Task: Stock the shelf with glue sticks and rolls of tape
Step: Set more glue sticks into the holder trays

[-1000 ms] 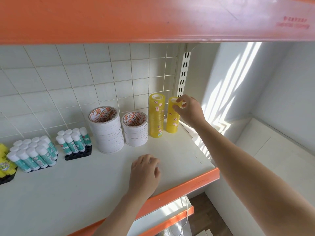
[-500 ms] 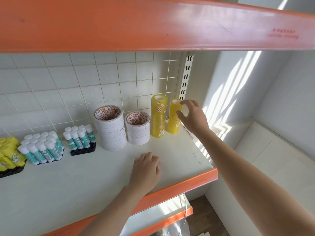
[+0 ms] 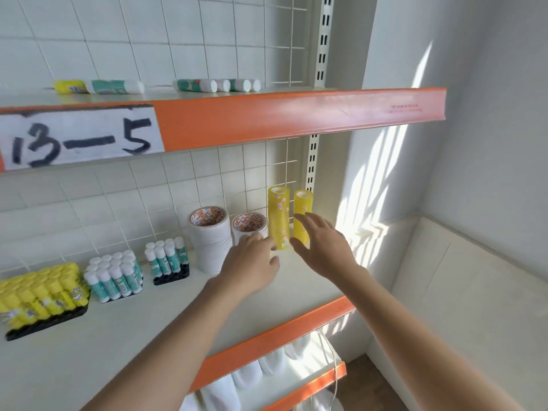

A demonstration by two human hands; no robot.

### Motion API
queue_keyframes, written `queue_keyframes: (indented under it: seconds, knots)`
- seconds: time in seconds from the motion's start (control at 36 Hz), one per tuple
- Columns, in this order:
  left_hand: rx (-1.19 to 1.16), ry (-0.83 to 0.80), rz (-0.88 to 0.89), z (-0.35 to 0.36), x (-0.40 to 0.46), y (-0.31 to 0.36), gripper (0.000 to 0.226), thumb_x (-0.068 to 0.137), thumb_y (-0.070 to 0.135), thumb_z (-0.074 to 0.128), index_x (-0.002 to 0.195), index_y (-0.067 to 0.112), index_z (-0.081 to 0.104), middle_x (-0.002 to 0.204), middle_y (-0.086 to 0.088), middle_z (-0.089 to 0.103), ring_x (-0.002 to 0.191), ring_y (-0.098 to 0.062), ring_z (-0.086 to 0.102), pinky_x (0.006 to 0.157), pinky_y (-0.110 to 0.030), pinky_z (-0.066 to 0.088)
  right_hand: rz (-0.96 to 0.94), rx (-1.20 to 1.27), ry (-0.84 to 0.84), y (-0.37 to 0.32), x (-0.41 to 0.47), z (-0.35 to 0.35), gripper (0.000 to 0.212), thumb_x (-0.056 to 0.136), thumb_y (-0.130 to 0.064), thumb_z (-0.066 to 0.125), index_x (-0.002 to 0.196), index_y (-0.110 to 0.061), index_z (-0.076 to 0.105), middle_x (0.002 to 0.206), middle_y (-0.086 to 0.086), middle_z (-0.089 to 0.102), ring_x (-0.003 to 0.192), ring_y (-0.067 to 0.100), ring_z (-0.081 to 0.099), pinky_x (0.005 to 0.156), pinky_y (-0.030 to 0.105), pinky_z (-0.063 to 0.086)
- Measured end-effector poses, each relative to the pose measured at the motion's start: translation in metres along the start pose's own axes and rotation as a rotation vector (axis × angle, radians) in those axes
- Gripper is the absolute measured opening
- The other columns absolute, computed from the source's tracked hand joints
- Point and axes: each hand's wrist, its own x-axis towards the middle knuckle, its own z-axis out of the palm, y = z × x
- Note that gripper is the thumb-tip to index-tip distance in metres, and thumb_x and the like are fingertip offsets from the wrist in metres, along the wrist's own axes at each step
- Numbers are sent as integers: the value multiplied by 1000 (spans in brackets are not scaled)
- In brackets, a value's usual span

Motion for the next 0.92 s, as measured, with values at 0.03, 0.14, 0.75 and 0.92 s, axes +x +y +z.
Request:
queue_keyframes:
  seconds: [0.03,0.14,0.75,0.92]
  knots:
    - [6,24,13,-11,-5,1,35,97,33,45,129,22,52,133,-3,48,127,-23,39,97,-38,40,-4,-10,10,-8,-6,-9,54,93,-45,53,143,-31,38,146,-3,43,133,22,41,102,39,42]
    - [9,114,80,-54,-32,5,33,97,34,46,126,22,54,131,0,49,128,-22,38,96,-37,40,-11,-46,86,-47,-31,-47,50,94,-43,53,141,-32,41,137,-6,50,126,19,46,94,36,43]
    - [-125,599,466,-262,-168,24,27,89,38,49,112,28,60,111,9,56,106,-13,48,88,-35,43,-165,-156,539,-193,-100,-206,31,91,-40,59,121,-29,60,116,-9,63,107,16,56,65,27,39]
    - [76,611,347,-296,-132,13,25,95,36,48,115,25,57,116,5,54,114,-15,45,87,-33,40,-218,-154,502,-198,-50,-229,36,94,-41,52,128,-28,55,121,-5,60,111,19,56,77,32,47]
